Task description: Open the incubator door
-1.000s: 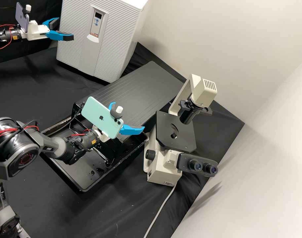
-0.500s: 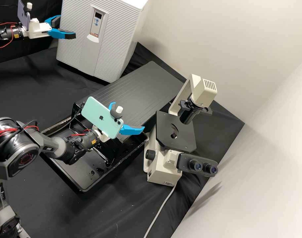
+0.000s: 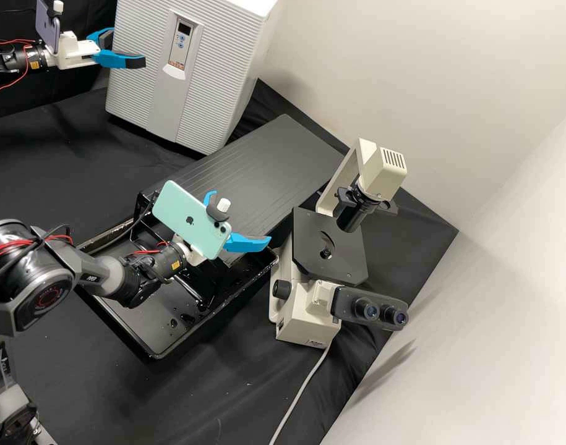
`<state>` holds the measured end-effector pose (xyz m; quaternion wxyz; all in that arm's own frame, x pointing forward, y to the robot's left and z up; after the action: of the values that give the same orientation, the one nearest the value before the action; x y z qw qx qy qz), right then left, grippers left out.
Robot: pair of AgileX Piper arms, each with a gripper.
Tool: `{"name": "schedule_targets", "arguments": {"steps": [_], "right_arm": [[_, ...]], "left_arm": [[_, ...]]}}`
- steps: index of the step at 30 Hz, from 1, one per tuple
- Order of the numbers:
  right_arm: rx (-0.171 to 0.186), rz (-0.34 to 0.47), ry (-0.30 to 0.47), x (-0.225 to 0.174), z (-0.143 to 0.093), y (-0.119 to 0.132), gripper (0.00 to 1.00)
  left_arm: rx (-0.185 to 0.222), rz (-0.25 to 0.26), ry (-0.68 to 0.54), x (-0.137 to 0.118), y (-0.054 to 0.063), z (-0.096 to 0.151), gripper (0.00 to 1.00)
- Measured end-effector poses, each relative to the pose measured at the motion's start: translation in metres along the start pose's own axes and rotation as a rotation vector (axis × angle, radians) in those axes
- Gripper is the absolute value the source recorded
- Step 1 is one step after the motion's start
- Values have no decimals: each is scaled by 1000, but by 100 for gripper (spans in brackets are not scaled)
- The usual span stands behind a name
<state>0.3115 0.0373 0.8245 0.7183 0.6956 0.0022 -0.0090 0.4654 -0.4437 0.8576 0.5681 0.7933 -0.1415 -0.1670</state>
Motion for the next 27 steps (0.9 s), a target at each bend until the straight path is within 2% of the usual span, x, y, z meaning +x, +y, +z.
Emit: {"name": "schedule_targets", "arguments": {"steps": [16,17,27], "right_arm": [[0,0,0,0,0,0,100],[0,0,0,0,0,0,100],[0,0,0,0,0,0,100]], "left_arm": [[0,0,0,0,0,0,100],[0,0,0,0,0,0,0],[0,0,0,0,0,0,0]]}}
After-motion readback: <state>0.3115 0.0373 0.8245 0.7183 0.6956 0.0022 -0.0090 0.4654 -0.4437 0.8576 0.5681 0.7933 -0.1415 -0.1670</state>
